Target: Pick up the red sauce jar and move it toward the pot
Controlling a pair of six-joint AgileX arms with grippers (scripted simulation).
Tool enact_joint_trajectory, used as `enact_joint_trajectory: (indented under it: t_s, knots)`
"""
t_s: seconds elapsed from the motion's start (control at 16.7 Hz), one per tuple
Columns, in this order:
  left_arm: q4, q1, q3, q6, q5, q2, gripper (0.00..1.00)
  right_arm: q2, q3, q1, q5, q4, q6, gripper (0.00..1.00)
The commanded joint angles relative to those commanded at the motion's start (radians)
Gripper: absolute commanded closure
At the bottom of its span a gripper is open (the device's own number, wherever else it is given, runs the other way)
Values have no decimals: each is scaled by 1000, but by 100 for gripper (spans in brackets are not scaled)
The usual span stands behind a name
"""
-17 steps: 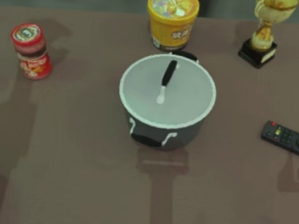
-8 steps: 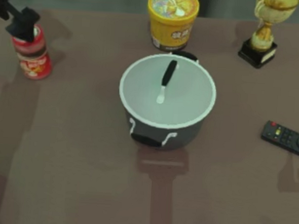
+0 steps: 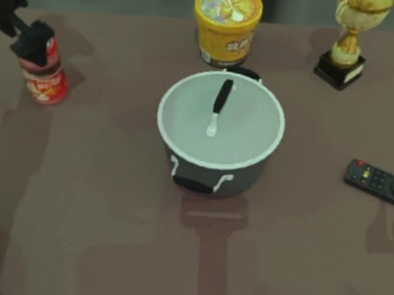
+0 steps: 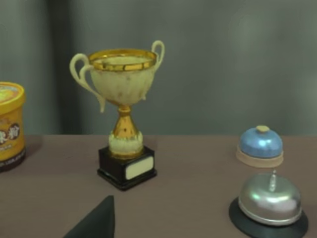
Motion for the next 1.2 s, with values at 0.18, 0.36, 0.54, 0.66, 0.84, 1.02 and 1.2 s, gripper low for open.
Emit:
enact_joint_trajectory:
  t_s: [0.18, 0.36, 0.54, 0.66, 0.84, 1.02, 1.2]
  knots:
    - [-10, -1, 41, -2, 1, 32, 0, 0, 0, 0, 0, 0, 0, 0]
    - [-40, -3, 159, -5, 2, 117, 0, 0, 0, 0, 0, 0, 0, 0]
    - [-72, -8, 288, -9, 3, 210, 0, 0, 0, 0, 0, 0, 0, 0]
    - [-86, -11, 344, -12, 3, 253, 0, 0, 0, 0, 0, 0, 0, 0]
    - [-90, -12, 360, -13, 3, 266, 0, 0, 0, 0, 0, 0, 0, 0]
    - [-90, -12, 360, -13, 3, 266, 8, 0, 0, 0, 0, 0, 0, 0]
    - [-90, -12, 360, -13, 3, 266, 30, 0, 0, 0, 0, 0, 0, 0]
